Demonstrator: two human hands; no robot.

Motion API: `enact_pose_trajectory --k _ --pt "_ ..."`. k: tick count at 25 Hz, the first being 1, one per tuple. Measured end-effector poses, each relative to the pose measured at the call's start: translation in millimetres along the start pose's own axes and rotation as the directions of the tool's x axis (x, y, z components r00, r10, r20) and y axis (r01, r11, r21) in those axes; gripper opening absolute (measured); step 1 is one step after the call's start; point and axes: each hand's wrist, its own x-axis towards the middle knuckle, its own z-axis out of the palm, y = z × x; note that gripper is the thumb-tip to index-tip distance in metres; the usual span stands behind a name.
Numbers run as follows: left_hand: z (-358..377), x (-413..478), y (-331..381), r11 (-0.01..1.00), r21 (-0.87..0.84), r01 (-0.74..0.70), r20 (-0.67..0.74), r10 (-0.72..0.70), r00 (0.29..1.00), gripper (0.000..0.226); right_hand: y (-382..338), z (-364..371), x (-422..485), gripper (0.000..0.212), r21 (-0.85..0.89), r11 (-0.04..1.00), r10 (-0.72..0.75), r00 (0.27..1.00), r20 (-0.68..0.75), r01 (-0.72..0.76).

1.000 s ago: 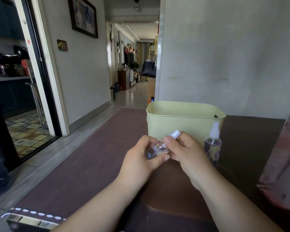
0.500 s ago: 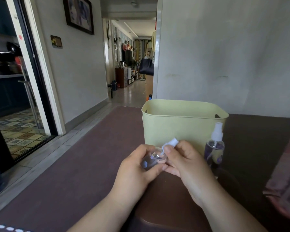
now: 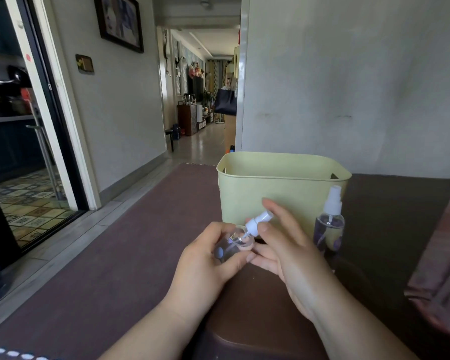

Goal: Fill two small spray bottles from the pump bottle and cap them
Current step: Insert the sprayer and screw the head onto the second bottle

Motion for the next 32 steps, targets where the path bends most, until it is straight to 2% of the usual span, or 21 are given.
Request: enact_pose_trajectory --k 2,5,8,10,11,12,14,16,19,22,25,27,30,32 --pt "-0.1 -0.2 -0.5 1.0 0.008 -0.003 0.007 0.003 1.0 0.031 0.9 1.6 -0.4 0.011 -0.055 0.998 0.007 1.0 -0.01 -0.007" --pt "0.5 -0.9 -0.9 1.0 0.025 -0.012 0.031 0.011 0.999 0.032 1.6 2.7 -1.6 0.033 -0.089 0.996 0.005 1.0 -0.015 -0.006" --pt "-0.6 -0.2 -2.2 1.0 0.009 0.002 0.021 -0.002 1.0 0.031 3.0 -0.2 -0.9 0.017 -0.025 1.0 0.01 1.0 -0.005 -0.01" --pt "-0.9 -1.0 -2.4 1.0 0.013 -0.003 0.025 0.003 1.0 0.031 4.4 0.3 -1.5 0.012 -0.071 0.997 0.027 1.0 -0.003 -0.027" --pt "-0.6 -1.3 -2.0 1.0 0.017 -0.011 0.03 0.01 0.999 0.031 4.3 0.6 -1.9 0.011 -0.097 0.995 0.031 0.999 -0.01 -0.032" --pt "-0.1 -1.6 -1.4 1.0 0.022 -0.015 0.035 0.014 0.999 0.031 6.7 -1.7 -1.2 0.019 -0.099 0.995 0.023 1.0 -0.015 -0.025" --pt "0.5 -1.6 -1.5 1.0 0.023 -0.008 0.034 0.007 0.999 0.031 3.2 0.6 -1.9 0.026 -0.05 0.999 0.018 1.0 -0.015 -0.019" --pt "-0.6 -1.2 -2.6 1.0 0.013 0.002 0.026 -0.002 1.0 0.03 5.4 -0.4 -1.1 0.018 -0.025 0.999 0.028 1.0 0.003 -0.028" --pt "-1.0 -0.9 -3.0 1.0 -0.004 0.002 0.045 -0.001 0.999 0.031 5.2 1.1 -2.2 0.007 -0.115 0.992 0.046 0.999 -0.002 -0.046" --pt "-0.3 -0.6 -3.0 1.0 0.006 0.008 0.045 -0.008 0.999 0.032 4.5 2.0 -2.6 0.017 -0.081 0.996 0.025 1.0 -0.011 -0.026" --pt "-0.9 -0.7 -3.6 1.0 0.025 0.003 0.037 -0.004 0.999 0.034 4.4 3.6 -3.5 0.016 -0.09 0.995 0.051 0.999 -0.006 -0.052" --pt "-0.6 -1.0 -3.3 0.999 0.033 -0.005 0.05 0.003 0.999 0.033 4.3 3.6 -3.7 0.005 -0.129 0.99 0.048 0.999 -0.013 -0.049" --pt "-0.3 -1.4 -2.5 1.0 0.029 -0.01 0.041 0.009 0.999 0.032 3.4 2.5 -2.9 0.02 -0.054 0.998 0.032 0.999 -0.011 -0.033" --pt "-0.8 -1.3 -2.2 1.0 0.017 -0.004 0.028 0.004 1.0 0.032 4.3 2.0 -2.8 0.018 -0.07 0.997 0.033 0.999 0.011 -0.032"
